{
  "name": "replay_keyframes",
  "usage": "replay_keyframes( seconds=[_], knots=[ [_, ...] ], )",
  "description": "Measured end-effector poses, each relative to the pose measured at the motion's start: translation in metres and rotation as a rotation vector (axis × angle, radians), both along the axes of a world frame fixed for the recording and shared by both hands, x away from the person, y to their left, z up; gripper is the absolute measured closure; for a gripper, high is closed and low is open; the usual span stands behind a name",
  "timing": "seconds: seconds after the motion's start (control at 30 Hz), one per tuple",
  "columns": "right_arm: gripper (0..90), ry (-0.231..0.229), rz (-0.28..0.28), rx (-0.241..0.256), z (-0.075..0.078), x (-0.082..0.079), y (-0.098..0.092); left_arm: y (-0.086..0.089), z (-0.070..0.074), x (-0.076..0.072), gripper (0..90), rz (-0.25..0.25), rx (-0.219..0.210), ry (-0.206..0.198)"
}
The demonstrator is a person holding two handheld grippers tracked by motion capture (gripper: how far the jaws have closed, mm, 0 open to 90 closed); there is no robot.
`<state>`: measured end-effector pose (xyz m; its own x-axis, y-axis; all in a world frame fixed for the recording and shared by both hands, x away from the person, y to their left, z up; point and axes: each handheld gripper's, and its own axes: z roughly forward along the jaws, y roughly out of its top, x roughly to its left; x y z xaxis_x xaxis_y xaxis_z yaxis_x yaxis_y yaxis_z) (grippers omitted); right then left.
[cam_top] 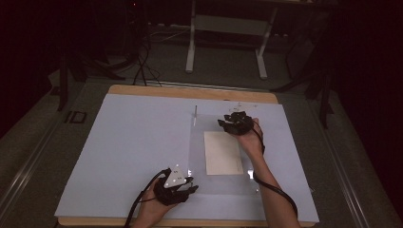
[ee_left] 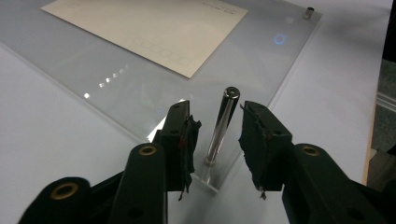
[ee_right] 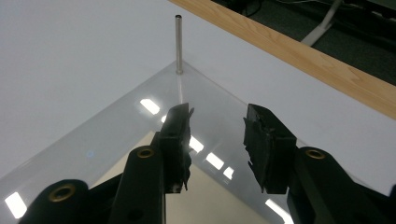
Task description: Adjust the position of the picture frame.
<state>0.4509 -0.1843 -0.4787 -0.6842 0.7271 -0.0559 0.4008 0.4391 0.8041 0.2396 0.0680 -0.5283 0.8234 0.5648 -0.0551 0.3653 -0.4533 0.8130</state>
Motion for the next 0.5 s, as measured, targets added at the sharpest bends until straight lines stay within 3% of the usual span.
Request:
replay_keyframes(
  seconds=[0.17,0.5],
  knots=[
    [59.8,0.005,0.024,0.016,-0.003,0.013,0.012,-0.003,-0.002,0.001,68.5,-0.006,0.008,-0.002],
    [60.0,0.022,0.015,0.067,-0.016,0.047,0.043,-0.005,-0.002,0.001,75.0,0.009,-0.001,-0.008]
  ],
)
